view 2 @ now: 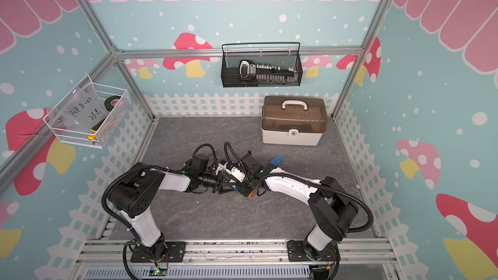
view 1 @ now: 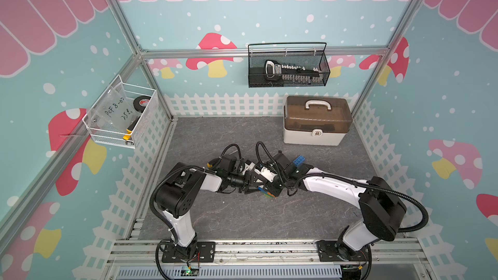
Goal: Assemble a heart with lego
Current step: Assemble the lego brick with the lego brick.
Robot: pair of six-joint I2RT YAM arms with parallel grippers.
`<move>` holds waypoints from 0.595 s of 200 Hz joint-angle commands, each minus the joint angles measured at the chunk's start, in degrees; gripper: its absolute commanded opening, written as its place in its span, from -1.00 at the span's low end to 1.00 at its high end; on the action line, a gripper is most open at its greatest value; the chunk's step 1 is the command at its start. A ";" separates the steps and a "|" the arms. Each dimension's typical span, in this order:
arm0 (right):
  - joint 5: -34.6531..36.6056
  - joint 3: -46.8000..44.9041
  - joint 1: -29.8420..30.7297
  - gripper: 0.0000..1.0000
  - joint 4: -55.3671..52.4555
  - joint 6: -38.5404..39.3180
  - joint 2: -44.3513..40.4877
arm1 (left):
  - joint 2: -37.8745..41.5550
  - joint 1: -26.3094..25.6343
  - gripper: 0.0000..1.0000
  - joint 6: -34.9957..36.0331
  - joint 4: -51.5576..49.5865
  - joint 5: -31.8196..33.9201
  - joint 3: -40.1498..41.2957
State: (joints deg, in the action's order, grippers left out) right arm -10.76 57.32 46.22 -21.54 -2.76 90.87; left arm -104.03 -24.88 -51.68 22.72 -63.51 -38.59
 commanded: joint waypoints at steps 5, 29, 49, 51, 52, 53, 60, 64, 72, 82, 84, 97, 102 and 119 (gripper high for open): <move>-1.00 -1.42 -0.59 -0.35 -1.40 2.27 -0.50 | 1.37 0.16 0.24 -1.14 2.13 -0.39 0.87; -1.44 -1.51 -0.77 -0.37 -1.48 3.06 -0.18 | 1.95 0.95 0.24 -1.31 2.49 -0.85 1.06; -1.63 -1.59 -0.86 -0.37 -1.58 3.46 0.11 | 2.32 1.13 0.23 -1.33 2.59 -1.32 0.89; -1.63 -1.60 -0.86 -0.37 -1.58 3.51 0.16 | 2.33 1.13 0.23 -1.32 2.50 -1.39 0.82; -1.63 -1.60 -0.86 -0.37 -1.58 3.49 0.17 | 2.34 1.14 0.23 -1.32 2.46 -1.38 0.81; -1.63 -1.60 -0.86 -0.37 -1.62 3.48 0.22 | 2.34 1.15 0.23 -1.32 2.48 -1.41 0.80; -1.63 -1.51 -0.86 -0.38 -1.73 3.60 0.38 | 2.28 1.12 0.21 -1.23 2.28 -1.48 0.71; -1.62 -1.51 -0.84 -0.38 -1.75 3.72 0.44 | 2.27 1.15 0.21 -1.23 2.29 -1.49 0.71; -1.78 -1.42 -0.95 -0.37 -1.84 3.84 0.73 | 2.29 1.11 0.20 -1.31 2.61 -1.70 0.85; -1.65 -1.25 -0.94 -0.38 -2.10 3.92 0.99 | 2.31 1.11 0.20 -1.32 2.79 -1.71 1.01; -1.63 -1.18 -0.95 -0.38 -2.14 3.91 0.98 | 2.24 1.12 0.20 -1.32 2.88 -1.75 1.05; -1.71 -0.90 -0.96 -0.38 -2.50 4.18 1.22 | 2.16 1.14 0.17 -1.65 3.46 -2.01 1.29; -1.63 -0.89 -1.03 -0.38 -2.50 4.24 1.19 | 2.07 1.11 0.17 -1.75 3.63 -2.05 1.40; -1.58 -0.81 -1.04 -0.37 -2.37 4.48 1.31 | 1.93 1.15 0.14 -1.83 4.06 -2.05 1.66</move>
State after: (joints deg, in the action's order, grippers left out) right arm -12.19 57.14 45.54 -21.41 -0.01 90.89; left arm -103.18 -23.97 -52.53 23.92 -63.70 -37.63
